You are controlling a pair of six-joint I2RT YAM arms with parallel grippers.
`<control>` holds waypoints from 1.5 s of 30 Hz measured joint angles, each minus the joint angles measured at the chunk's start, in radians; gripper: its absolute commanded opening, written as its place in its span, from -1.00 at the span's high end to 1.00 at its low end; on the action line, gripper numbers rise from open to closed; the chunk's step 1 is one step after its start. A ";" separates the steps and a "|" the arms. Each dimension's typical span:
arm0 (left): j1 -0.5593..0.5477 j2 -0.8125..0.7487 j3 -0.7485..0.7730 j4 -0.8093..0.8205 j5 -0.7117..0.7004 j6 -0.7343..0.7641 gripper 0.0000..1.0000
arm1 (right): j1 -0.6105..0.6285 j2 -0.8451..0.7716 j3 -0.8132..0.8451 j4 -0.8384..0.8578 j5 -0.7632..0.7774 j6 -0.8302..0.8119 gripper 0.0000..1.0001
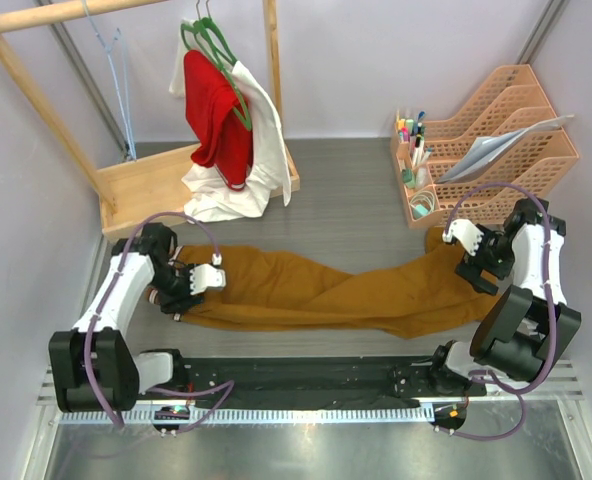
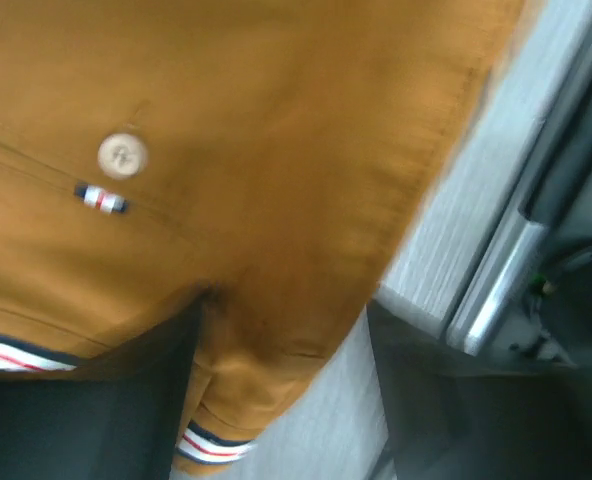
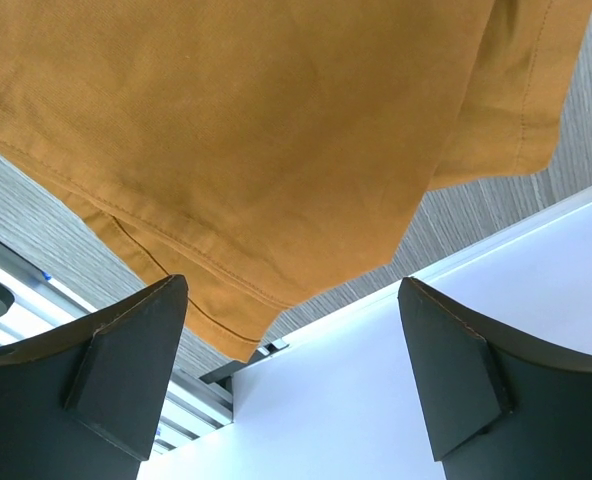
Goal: Place the trousers on the hanger
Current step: Move the trousers to the center of the board
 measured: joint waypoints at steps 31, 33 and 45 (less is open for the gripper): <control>0.334 0.314 0.468 -0.156 -0.068 -0.327 1.00 | -0.066 -0.288 -0.270 -0.080 -0.444 -0.159 -0.93; 0.334 0.314 0.468 -0.156 -0.068 -0.335 0.99 | -0.066 -0.285 -0.315 -0.062 -0.451 -0.180 -0.94; 0.335 0.307 0.441 -0.156 -0.068 -0.358 1.00 | -0.063 -0.287 -0.411 0.211 -0.489 -0.107 -0.53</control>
